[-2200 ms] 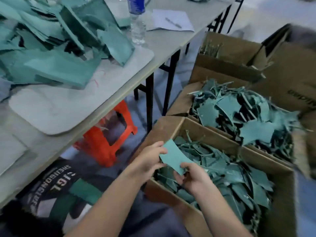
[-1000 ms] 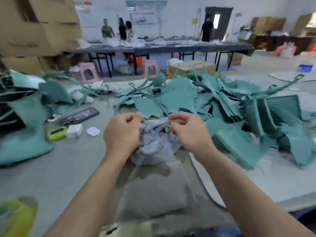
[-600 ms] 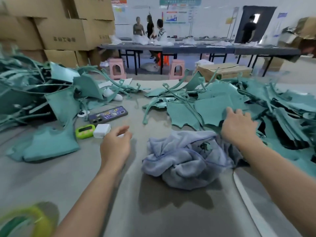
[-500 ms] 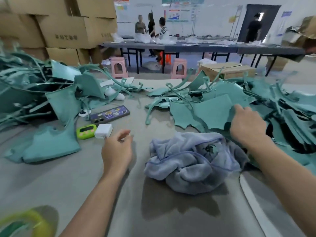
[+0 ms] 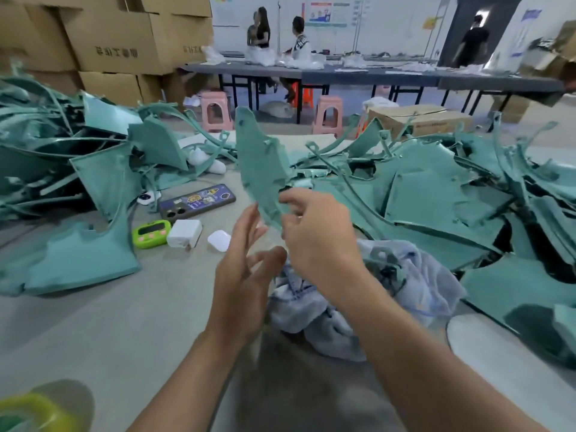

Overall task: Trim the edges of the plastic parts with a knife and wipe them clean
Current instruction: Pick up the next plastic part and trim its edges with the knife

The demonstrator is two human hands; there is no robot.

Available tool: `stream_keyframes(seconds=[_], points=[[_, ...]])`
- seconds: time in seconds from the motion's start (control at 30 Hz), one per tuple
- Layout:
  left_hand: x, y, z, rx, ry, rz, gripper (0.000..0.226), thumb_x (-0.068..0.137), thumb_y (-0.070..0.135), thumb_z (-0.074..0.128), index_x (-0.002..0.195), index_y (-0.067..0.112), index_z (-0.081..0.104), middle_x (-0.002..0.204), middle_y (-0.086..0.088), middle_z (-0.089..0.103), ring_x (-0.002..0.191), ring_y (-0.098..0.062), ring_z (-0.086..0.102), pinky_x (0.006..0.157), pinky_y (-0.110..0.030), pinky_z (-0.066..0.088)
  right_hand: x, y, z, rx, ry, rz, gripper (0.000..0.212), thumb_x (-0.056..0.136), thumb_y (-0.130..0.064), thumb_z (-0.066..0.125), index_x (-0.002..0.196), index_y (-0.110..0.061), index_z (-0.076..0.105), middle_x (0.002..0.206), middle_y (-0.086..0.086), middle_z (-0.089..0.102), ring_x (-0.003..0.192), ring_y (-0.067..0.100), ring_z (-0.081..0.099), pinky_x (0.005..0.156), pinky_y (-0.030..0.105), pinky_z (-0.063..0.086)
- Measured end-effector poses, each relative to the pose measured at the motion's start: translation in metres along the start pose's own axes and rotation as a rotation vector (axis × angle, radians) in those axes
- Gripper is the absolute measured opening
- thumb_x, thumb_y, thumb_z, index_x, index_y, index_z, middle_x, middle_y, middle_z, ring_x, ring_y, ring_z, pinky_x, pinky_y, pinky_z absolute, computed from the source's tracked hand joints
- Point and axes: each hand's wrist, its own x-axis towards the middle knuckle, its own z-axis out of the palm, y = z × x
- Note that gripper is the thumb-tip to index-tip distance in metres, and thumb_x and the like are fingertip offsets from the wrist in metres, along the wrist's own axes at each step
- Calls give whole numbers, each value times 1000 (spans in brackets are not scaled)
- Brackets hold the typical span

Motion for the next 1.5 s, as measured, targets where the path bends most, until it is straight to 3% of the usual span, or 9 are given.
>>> stream_keyframes(seconds=[0.27,0.37,0.47,0.63,0.93,1.1,1.23,1.37,1.5], points=[[14,0,-23,-391,154,-264,60,78,10,72,134,28,57,126,-5,71,104,-21,73,78,-32,60,-7,-3,22,221,-459,-47,23,99,-34,54,111,-21,67,86,-3,70,86,13,63,80,26,48],[19,0,-30,-352,270,-356,41,93,-1,60,129,17,61,122,-2,73,76,-15,74,57,-25,57,3,29,-7,-134,-165,-103,29,91,-30,60,119,-34,67,96,-9,75,96,18,65,82,29,48],[20,-2,-32,-343,386,-440,31,99,-3,50,129,1,56,102,-2,77,59,-12,69,50,-22,55,10,61,-31,-741,-379,-62,62,86,-32,63,146,-29,46,126,5,68,118,31,56,95,37,41],[19,-2,-36,-201,431,-392,13,86,-5,62,94,4,65,86,-5,72,41,-11,40,38,-18,30,16,71,-48,-637,-398,57,9,84,-17,62,79,-22,68,76,7,68,76,32,63,62,34,48],[15,-13,-45,427,470,-257,21,77,19,67,77,10,48,55,8,43,55,-18,35,52,-35,25,49,75,-155,-693,518,153,45,80,-3,63,118,-21,76,111,20,73,107,40,63,91,41,44],[12,-16,-42,738,369,-229,16,95,29,60,110,32,64,85,14,72,90,-21,64,70,-39,48,7,62,-80,-368,35,-27,39,86,-40,70,124,-33,68,99,-7,72,78,10,63,78,32,49],[9,-19,-42,913,276,-232,28,97,31,58,124,35,61,105,-6,73,95,-38,61,72,-38,44,-16,88,-51,-698,-322,-20,52,81,-45,71,128,-26,58,116,2,69,108,28,62,86,37,47],[11,-23,-41,1029,196,-249,34,97,31,57,130,37,58,107,-9,73,95,-39,63,72,-40,45,-4,113,-102,-623,-250,167,41,79,-9,68,116,-28,71,103,6,73,96,31,66,79,34,53],[10,-23,-37,1144,165,-207,32,97,34,56,128,39,59,101,-13,73,89,-39,64,66,-35,38,9,109,-132,-1101,-33,178,13,83,-32,64,93,-28,72,93,3,67,92,29,62,82,33,40]])
